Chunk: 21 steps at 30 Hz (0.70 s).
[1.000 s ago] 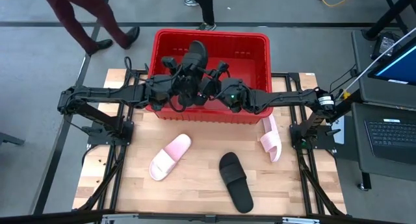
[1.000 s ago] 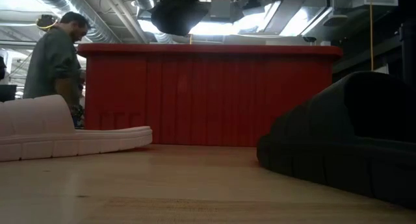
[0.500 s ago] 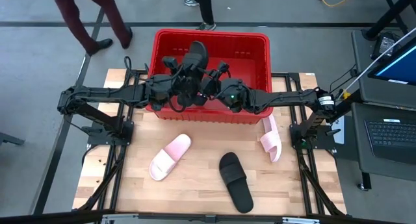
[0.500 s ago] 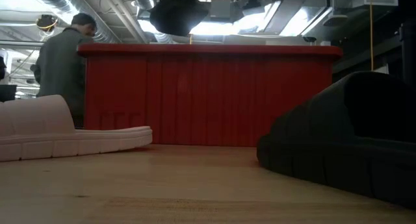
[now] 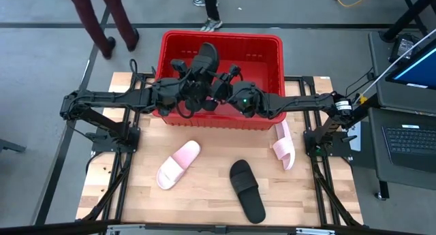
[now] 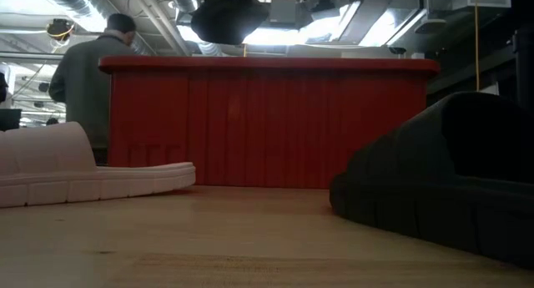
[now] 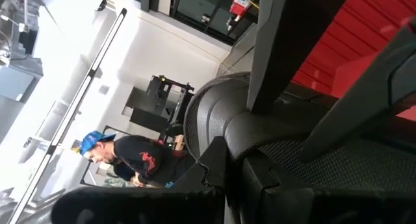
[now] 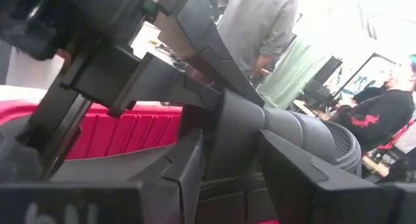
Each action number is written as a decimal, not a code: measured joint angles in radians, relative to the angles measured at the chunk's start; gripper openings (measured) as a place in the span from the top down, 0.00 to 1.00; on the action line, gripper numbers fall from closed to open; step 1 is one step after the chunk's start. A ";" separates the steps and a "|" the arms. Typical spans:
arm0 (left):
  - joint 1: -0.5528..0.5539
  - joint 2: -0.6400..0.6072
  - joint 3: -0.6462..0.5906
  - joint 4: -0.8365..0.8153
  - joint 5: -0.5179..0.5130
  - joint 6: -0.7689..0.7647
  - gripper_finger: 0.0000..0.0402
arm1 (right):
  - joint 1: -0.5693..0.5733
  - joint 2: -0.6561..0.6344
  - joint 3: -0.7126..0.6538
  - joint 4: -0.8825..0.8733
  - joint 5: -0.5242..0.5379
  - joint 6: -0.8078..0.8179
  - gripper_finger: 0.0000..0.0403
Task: Pick and place slides into bin
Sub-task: Put the top black slipper into the red bin
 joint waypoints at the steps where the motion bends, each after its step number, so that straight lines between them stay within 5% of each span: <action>1: 0.000 0.000 0.000 -0.002 0.000 0.000 0.99 | 0.000 0.000 0.000 -0.002 -0.002 0.019 0.63; 21: -0.007 0.000 0.000 -0.048 0.008 -0.011 0.99 | -0.041 -0.001 0.001 -0.061 -0.030 0.078 0.65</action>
